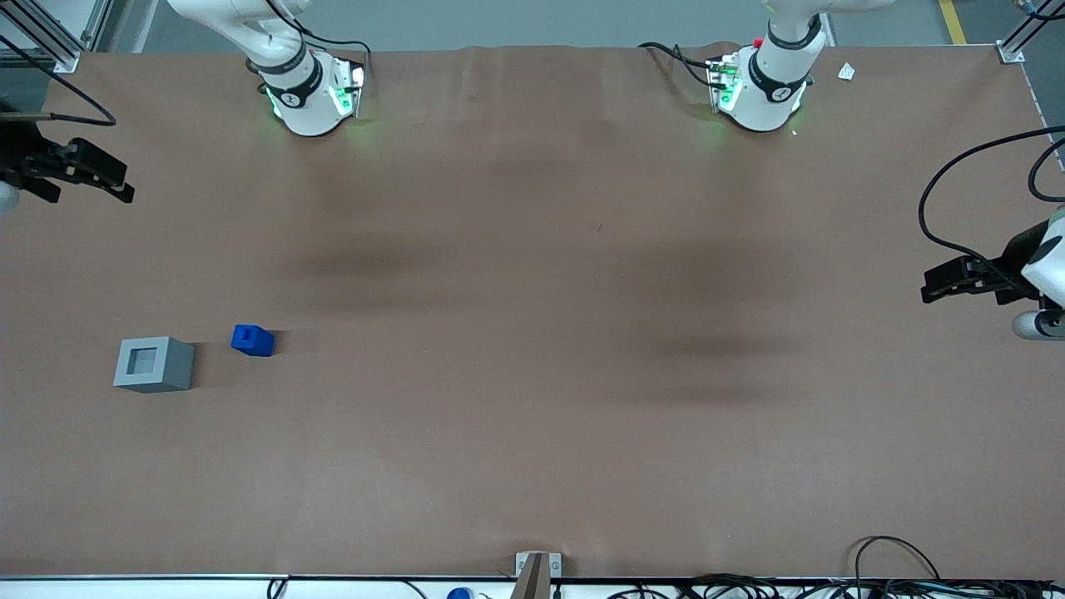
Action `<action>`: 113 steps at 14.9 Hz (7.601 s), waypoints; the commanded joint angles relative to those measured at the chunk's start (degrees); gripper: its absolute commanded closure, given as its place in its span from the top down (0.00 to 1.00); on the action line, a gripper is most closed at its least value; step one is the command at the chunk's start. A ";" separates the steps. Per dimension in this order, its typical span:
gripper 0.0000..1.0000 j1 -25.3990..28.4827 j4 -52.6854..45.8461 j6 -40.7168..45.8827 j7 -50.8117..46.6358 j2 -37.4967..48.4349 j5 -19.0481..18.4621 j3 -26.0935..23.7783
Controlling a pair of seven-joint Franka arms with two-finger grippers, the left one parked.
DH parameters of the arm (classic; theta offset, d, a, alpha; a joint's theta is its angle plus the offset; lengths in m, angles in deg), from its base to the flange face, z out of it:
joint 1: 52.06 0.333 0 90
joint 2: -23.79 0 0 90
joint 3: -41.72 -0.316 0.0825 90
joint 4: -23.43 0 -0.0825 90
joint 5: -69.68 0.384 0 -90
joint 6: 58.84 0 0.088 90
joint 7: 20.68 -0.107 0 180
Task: Insert blue part into gray base with right arm
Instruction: 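Move the open right gripper down over the blue block, then close the right gripper on the blue block, then lift the blue block and carry it over the gray base's hole, then lower the blue block into the gray base's square hole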
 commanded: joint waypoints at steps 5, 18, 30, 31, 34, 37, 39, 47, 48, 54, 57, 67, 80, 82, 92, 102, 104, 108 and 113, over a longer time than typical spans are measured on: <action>1.00 -0.78 -0.22 0.07 -0.26 -0.55 -1.31 -0.07; 1.00 -2.54 5.48 -16.60 -0.35 -19.97 -1.22 -0.16; 1.00 -0.78 14.54 -32.27 -3.60 -26.83 -0.69 -0.25; 1.00 -0.87 14.64 -33.14 -3.60 -27.36 -0.69 -0.25; 1.00 -1.57 14.29 -36.83 -3.60 -29.73 -0.69 -0.25; 0.98 -2.01 14.20 -38.94 -2.98 -32.10 -1.13 -0.25; 0.97 -2.10 14.28 -38.60 -3.07 -32.28 -1.13 -0.25; 0.76 -2.45 14.72 -38.51 -2.89 -33.16 -0.78 -0.25; 0.76 -2.45 15.33 -38.60 -2.89 -33.25 -0.69 -0.25; 0.64 -2.45 15.34 -38.51 -2.89 -33.25 -0.69 -0.25; 0.49 -2.89 15.43 -38.34 -2.89 -33.25 -0.69 -0.34; 0.07 -5.87 12.81 -32.82 2.54 -32.72 -0.61 -0.34; 0.02 -11.32 -3.91 -18.65 12.84 -33.43 -1.22 -0.16; 0.02 -12.37 -3.91 -19.00 12.84 -33.95 -1.22 -0.07; 0.00 -15.63 -10.85 -21.81 16.44 -39.40 -1.83 -0.07; 0.00 -15.98 -10.94 -21.73 16.27 -39.58 -1.92 0.01; 0.00 -16.07 -10.85 -21.81 16.35 -39.67 -2.01 0.01; 0.01 -15.90 -10.85 -21.81 16.35 -40.19 -2.53 0.01; 0.01 -16.16 -10.85 -21.90 16.18 -40.63 -4.12 0.01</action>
